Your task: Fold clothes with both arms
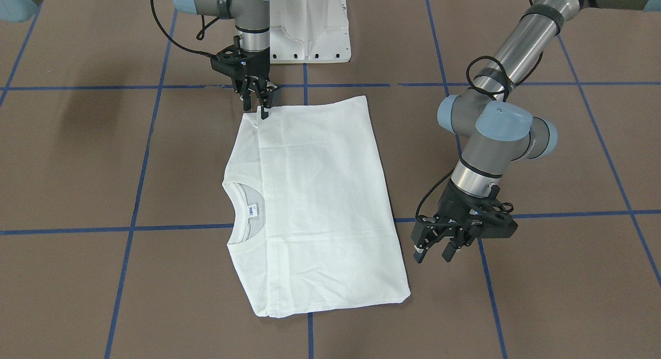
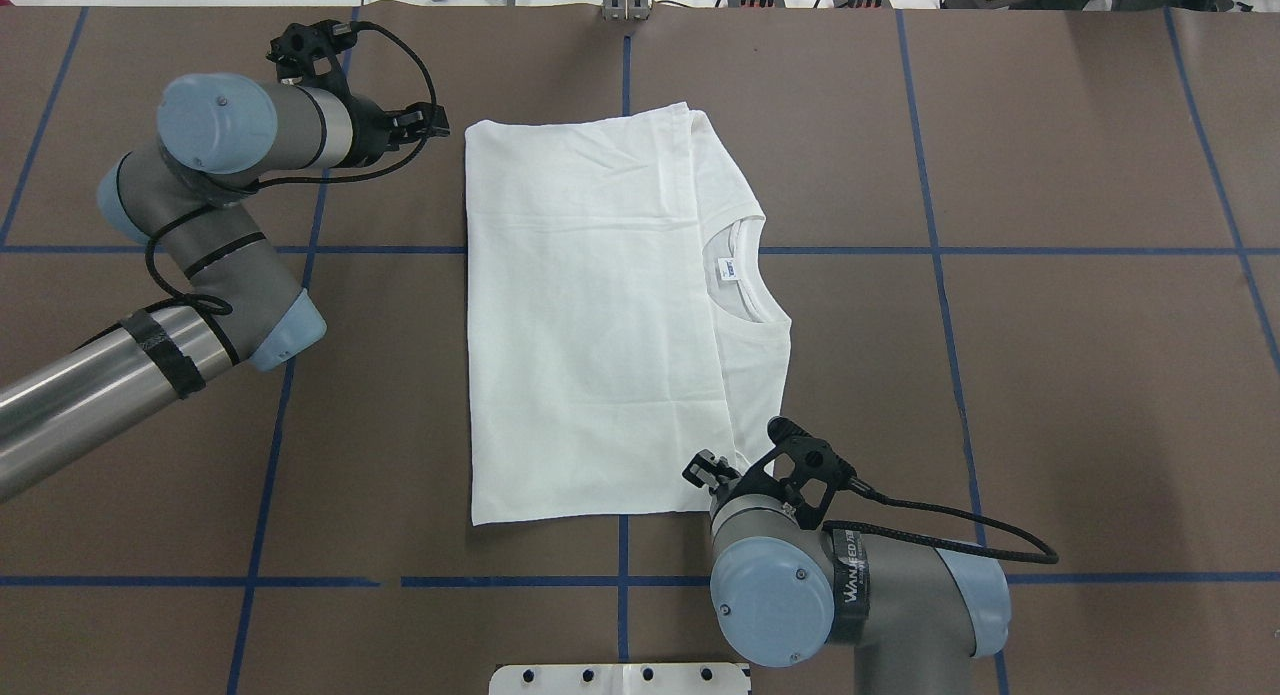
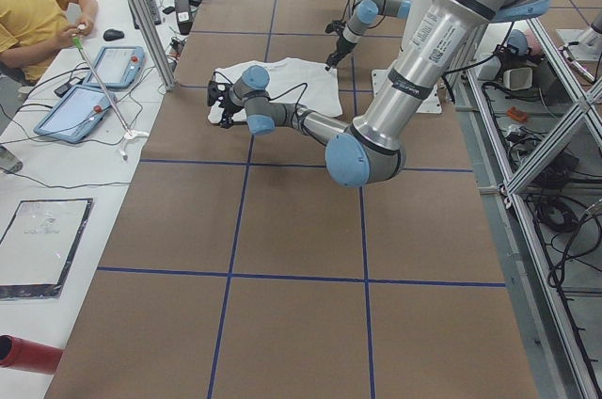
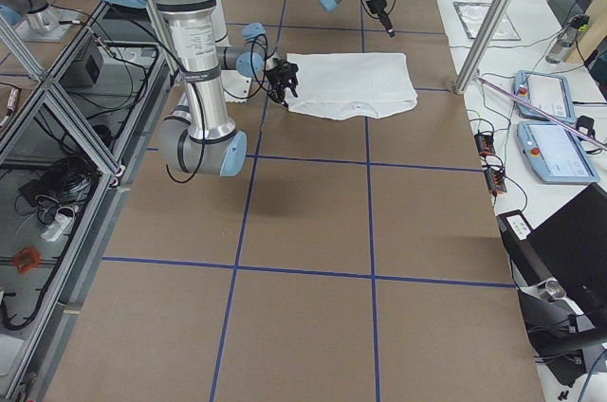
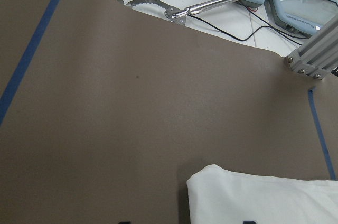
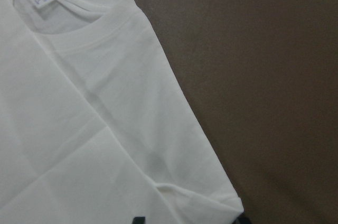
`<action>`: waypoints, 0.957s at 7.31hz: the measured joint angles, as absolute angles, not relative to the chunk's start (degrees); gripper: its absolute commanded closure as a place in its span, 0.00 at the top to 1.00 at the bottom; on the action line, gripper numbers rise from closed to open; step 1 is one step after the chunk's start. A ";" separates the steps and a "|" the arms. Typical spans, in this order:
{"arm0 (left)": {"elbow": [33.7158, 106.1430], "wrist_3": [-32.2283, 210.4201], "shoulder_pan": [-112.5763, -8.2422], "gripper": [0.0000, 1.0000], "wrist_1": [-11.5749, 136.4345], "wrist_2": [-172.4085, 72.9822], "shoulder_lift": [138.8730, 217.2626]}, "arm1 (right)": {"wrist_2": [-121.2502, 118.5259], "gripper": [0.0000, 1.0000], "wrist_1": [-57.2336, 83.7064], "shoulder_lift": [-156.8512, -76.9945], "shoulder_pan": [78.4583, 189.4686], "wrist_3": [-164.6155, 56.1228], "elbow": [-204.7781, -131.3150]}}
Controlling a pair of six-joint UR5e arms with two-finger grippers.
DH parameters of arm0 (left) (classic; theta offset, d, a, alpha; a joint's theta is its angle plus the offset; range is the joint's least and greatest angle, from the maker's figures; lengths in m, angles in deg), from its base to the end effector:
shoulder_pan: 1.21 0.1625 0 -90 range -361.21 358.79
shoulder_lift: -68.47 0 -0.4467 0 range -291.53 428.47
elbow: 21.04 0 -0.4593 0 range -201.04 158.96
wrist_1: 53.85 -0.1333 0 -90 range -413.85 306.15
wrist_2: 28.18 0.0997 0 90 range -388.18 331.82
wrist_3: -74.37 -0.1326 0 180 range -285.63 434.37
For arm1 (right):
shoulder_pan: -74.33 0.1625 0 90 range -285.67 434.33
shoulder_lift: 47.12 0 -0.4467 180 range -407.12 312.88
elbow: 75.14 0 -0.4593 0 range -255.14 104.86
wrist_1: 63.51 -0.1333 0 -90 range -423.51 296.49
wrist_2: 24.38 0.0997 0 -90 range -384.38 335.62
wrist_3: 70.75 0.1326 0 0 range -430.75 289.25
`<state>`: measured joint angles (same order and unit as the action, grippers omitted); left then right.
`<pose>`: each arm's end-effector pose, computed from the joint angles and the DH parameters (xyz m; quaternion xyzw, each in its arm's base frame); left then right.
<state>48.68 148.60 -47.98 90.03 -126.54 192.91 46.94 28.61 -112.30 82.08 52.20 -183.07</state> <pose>0.5039 -0.7025 0.3751 0.2380 0.5083 -0.1816 0.8075 -0.6523 -0.2662 0.2866 0.0738 -0.3675 0.3746 0.8480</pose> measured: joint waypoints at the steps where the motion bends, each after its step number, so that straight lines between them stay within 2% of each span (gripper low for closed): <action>1: 48.71 148.62 -47.93 0.77 90.03 -126.53 192.81 | 46.91 0.75 28.65 -112.29 82.28 52.16 -183.01; 4: 48.82 148.65 -47.86 0.77 90.03 -126.53 192.75 | 46.87 0.75 28.77 -112.24 82.48 51.23 -182.38; 5: 48.97 148.69 -47.83 0.77 90.01 -126.53 192.75 | 46.89 0.71 28.86 -112.24 82.50 50.75 -182.32; 6: 49.07 148.71 -47.81 0.77 89.97 -126.53 192.75 | 46.91 0.59 28.88 -112.24 82.59 50.42 -182.16; 7: 49.14 148.72 -47.80 0.77 89.95 -126.55 192.75 | 46.97 0.55 28.78 -112.22 82.68 50.20 -181.93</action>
